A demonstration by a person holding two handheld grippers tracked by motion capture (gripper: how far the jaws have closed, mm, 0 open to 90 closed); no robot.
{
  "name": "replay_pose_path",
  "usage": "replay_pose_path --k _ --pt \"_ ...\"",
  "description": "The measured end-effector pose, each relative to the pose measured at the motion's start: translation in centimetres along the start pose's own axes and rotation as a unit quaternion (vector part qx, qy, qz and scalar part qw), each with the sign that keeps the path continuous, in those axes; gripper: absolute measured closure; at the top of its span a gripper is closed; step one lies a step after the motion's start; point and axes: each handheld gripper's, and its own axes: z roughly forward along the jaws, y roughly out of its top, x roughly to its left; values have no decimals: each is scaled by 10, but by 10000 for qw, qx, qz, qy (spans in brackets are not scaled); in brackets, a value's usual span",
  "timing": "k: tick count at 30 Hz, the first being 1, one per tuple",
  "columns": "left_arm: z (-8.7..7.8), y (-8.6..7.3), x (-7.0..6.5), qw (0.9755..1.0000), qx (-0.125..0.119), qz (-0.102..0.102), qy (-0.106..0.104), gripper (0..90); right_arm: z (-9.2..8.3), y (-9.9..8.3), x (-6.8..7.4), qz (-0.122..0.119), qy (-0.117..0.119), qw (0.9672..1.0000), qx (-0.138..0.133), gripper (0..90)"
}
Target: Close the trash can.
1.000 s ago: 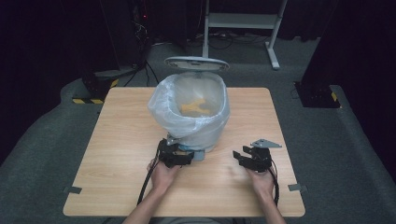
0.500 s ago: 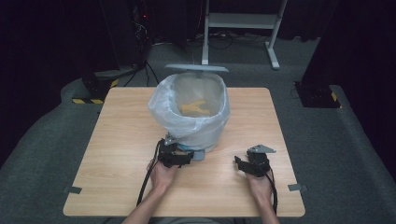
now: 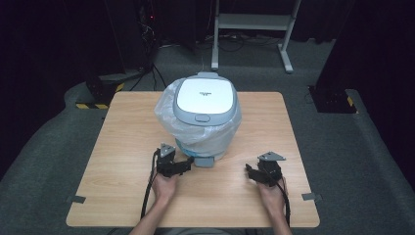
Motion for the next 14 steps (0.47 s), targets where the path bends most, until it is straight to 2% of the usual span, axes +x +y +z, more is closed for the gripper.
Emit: replay_pose_path --k 2,5,9,12,14 --pt "-3 -1 2 9997 53 186 121 145 0 0 0 -2 -2 10000 1 362" --pt "-8 -2 11 9989 153 304 324 144 0 0 0 3 -6 10000 4 359" --pt "-12 -5 26 9981 336 154 495 146 0 0 0 50 -31 10000 26 340" --pt "-13 -6 31 9977 401 28 538 148 0 0 0 63 -43 10000 39 322" --pt "-11 -5 32 9969 579 23 537 153 1 0 0 62 -58 10000 44 294"
